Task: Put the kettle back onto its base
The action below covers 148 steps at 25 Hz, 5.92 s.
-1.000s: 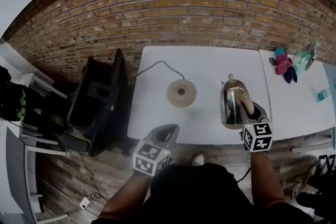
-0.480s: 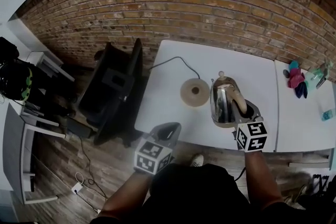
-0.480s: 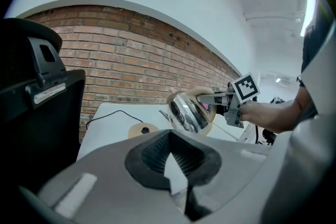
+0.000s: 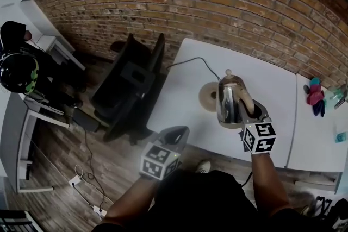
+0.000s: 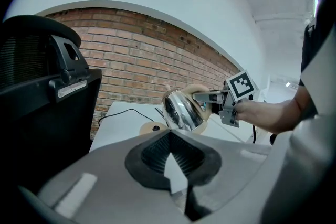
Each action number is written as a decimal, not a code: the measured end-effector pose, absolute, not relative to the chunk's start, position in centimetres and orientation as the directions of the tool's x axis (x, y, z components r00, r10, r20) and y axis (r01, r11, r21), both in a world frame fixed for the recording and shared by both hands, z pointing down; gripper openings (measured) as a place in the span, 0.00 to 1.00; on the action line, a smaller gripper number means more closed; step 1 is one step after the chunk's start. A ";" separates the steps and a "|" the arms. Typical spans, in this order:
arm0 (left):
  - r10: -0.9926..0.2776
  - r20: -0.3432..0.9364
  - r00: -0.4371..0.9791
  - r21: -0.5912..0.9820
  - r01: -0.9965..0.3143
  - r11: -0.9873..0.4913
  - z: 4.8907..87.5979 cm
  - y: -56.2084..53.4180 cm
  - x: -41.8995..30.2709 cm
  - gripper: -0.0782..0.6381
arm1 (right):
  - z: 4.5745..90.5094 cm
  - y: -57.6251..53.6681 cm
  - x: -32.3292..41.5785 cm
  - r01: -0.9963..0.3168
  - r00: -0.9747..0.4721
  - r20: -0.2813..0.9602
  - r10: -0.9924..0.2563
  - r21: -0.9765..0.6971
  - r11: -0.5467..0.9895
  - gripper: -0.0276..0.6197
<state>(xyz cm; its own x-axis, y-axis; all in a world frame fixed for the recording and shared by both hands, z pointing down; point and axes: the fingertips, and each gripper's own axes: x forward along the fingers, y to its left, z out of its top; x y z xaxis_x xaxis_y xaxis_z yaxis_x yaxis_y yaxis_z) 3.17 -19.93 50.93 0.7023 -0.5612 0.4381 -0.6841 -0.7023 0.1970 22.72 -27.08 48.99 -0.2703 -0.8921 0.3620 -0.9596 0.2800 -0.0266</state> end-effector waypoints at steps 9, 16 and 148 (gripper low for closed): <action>-0.593 0.435 0.678 0.195 -0.714 -0.673 50.8 -20.5 1.2 0.11 | 48.0 -30.8 20.3 -0.948 -0.307 0.333 -0.892 -0.028 0.316 0.18; -0.601 0.443 0.666 0.199 -0.726 -0.658 51.1 -20.8 -0.1 0.11 | 48.2 -34.4 18.9 -0.947 -0.313 0.317 -0.895 -0.030 0.320 0.18; -0.451 0.449 0.771 0.199 -0.578 -0.791 49.5 -18.3 -3.0 0.11 | 62.2 -25.5 19.2 -0.983 -0.112 0.647 -0.755 0.037 0.178 0.30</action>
